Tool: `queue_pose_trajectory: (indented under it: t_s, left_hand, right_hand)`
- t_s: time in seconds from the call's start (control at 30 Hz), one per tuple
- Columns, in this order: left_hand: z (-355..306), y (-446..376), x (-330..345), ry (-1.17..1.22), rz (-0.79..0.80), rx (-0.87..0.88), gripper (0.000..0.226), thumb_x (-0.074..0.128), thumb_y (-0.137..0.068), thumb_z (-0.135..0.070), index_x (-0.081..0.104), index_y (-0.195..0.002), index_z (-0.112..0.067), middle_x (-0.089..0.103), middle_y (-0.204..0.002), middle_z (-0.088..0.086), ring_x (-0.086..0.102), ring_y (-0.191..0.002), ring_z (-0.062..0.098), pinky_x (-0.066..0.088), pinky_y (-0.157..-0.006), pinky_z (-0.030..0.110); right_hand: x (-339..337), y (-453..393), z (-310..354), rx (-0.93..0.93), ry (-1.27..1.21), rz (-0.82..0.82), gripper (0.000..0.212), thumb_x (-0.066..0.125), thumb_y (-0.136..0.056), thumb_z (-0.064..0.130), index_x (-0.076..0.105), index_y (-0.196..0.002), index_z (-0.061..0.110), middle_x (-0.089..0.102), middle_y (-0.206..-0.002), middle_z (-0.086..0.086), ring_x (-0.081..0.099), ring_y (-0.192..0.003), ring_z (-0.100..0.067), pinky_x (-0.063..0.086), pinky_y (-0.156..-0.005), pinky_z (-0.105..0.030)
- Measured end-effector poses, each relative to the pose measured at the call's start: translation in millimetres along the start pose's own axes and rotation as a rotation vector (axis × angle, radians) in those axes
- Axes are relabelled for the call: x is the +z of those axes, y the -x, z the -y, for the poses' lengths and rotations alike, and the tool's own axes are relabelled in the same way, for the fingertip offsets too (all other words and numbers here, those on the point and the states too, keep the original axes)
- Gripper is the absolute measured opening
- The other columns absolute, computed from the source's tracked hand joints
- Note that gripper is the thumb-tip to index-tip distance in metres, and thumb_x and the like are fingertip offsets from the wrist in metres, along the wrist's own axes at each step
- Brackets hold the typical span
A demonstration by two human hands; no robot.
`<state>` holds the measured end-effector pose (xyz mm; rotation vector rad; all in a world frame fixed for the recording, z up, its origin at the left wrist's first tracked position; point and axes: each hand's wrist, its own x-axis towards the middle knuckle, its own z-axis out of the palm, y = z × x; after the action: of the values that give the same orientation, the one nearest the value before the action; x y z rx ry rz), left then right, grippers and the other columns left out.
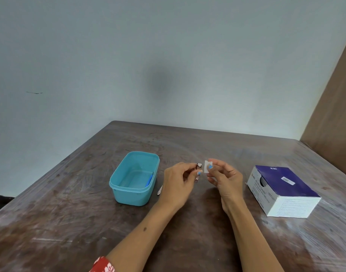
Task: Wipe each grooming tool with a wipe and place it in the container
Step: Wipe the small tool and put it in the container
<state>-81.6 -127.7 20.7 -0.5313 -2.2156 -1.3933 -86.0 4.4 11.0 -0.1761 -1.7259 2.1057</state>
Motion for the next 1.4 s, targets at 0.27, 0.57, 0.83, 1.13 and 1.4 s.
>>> queue_pose_trajectory:
  t_s: [0.27, 0.57, 0.83, 1.13, 1.4]
  left_hand:
    - [-10.3, -3.7, -21.0, 0.083, -0.167, 0.006, 0.017, 0.069, -0.082, -0.02, 0.072, -0.098, -0.017, 0.072, -0.081, -0.005, 0.066, -0.073, 0.004, 0.055, -0.069, 0.02]
    - [-26.3, -32.4, -130.9, -0.128, -0.088, -0.127, 0.017, 0.072, -0.077, -0.012, 0.067, -0.089, -0.023, 0.072, -0.073, -0.001, 0.069, -0.069, 0.01, 0.057, -0.067, 0.022]
    - [8.5, -33.1, -139.0, -0.553, 0.464, -0.176, 0.021, 0.062, -0.077, 0.007, 0.071, -0.088, -0.009, 0.072, -0.092, 0.006, 0.069, -0.08, 0.013, 0.055, -0.077, 0.022]
    - [17.6, -35.3, -128.0, -0.693, 0.619, -0.14, 0.028, 0.055, -0.078, 0.012, 0.071, -0.087, -0.009, 0.071, -0.092, 0.007, 0.068, -0.081, 0.014, 0.057, -0.078, 0.029]
    - [11.7, -21.0, -133.0, -0.686, 0.172, -0.095, 0.033, 0.065, -0.079, -0.045, 0.064, -0.107, -0.028, 0.059, -0.122, -0.011, 0.052, -0.116, 0.012, 0.042, -0.093, 0.031]
  right_hand:
    - [-3.2, -3.1, -17.0, -0.099, 0.26, -0.086, 0.021, 0.067, -0.083, 0.007, 0.069, -0.078, 0.028, 0.071, -0.078, -0.001, 0.066, -0.075, -0.018, 0.055, -0.072, -0.032]
    - [-2.1, -7.7, -20.2, -0.097, 0.288, -0.075, 0.025, 0.068, -0.082, 0.006, 0.069, -0.075, 0.03, 0.071, -0.078, -0.001, 0.066, -0.077, -0.021, 0.055, -0.076, -0.037]
    - [-2.7, -8.2, -22.3, -0.109, 0.321, -0.048, 0.024, 0.068, -0.082, 0.008, 0.069, -0.074, 0.031, 0.071, -0.077, 0.0, 0.065, -0.074, -0.019, 0.054, -0.076, -0.036]
    - [-2.7, -8.0, -22.6, -0.104, 0.317, -0.041, 0.024, 0.069, -0.081, 0.008, 0.069, -0.073, 0.03, 0.071, -0.077, 0.0, 0.065, -0.073, -0.018, 0.054, -0.078, -0.037]
    - [-2.1, -6.1, -19.8, -0.107, 0.33, -0.038, 0.026, 0.069, -0.08, 0.008, 0.068, -0.071, 0.032, 0.07, -0.073, 0.003, 0.064, -0.07, -0.016, 0.054, -0.077, -0.039]
